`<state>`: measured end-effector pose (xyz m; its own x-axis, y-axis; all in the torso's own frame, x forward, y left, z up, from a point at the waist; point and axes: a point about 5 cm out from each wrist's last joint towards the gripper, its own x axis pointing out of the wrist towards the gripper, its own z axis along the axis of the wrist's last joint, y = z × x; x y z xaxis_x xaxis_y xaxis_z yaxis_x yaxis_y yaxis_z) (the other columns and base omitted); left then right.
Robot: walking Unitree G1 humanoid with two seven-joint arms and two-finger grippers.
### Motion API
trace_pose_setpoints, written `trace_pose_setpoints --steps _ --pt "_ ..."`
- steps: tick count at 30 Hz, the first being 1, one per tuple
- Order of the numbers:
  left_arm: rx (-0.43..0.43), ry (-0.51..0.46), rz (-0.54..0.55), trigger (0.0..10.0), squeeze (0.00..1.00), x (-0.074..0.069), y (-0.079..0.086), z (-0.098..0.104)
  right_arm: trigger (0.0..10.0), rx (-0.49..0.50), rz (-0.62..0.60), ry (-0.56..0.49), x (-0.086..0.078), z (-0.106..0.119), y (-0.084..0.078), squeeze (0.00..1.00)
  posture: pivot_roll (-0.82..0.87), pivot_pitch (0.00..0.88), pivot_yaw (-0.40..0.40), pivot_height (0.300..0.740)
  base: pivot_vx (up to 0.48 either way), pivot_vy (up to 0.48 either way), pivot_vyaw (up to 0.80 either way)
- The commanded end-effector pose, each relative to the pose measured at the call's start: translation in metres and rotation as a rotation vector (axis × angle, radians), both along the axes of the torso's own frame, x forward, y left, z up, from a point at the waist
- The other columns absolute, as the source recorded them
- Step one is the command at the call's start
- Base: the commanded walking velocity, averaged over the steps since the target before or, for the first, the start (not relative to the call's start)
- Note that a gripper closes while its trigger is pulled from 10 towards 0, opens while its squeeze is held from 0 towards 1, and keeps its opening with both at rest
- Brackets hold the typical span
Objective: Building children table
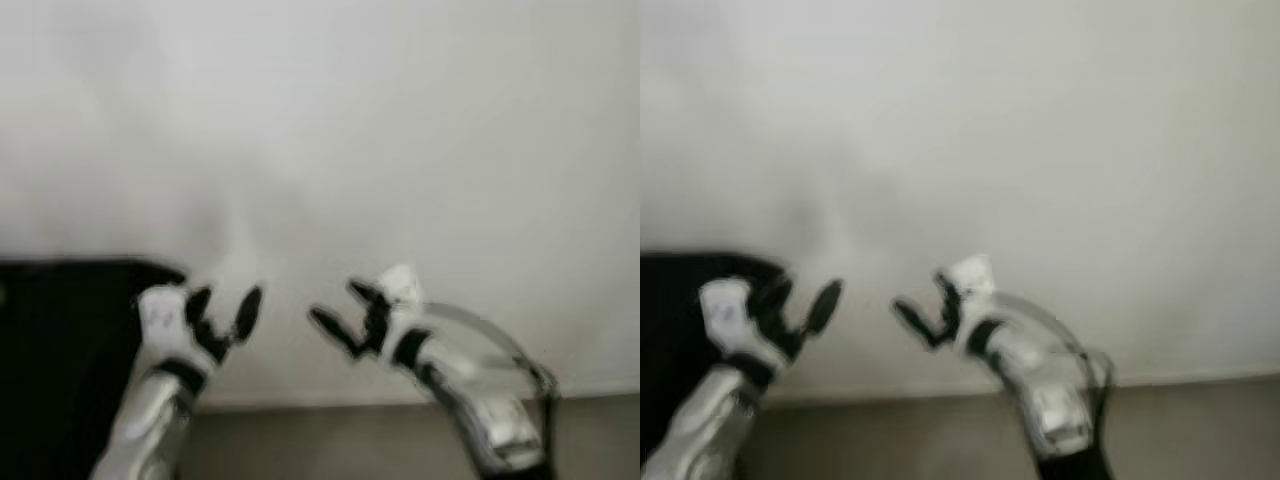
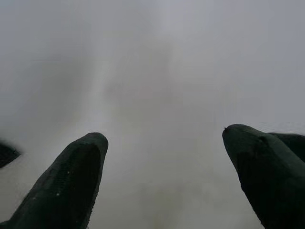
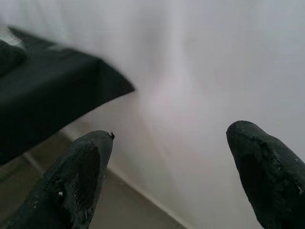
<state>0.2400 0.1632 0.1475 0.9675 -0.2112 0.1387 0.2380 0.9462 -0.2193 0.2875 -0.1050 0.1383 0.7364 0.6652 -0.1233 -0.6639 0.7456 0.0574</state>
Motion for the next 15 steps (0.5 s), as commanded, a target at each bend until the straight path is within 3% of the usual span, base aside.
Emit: trace_pose_setpoints --steps 1,15 --pt "0.021 0.003 0.021 10.0 0.00 -0.0023 0.0032 -0.0008 10.0 0.016 0.039 0.020 -0.0019 -0.0014 0.0065 0.00 -0.11 0.033 -0.113 0.740 0.000 0.000 0.80" --pt "0.008 0.018 0.008 10.0 0.00 0.0024 0.0023 -0.0037 10.0 0.015 0.078 0.010 -0.0004 -0.0016 0.0094 0.00 -0.09 0.014 -0.067 0.740 0.000 0.000 0.80"
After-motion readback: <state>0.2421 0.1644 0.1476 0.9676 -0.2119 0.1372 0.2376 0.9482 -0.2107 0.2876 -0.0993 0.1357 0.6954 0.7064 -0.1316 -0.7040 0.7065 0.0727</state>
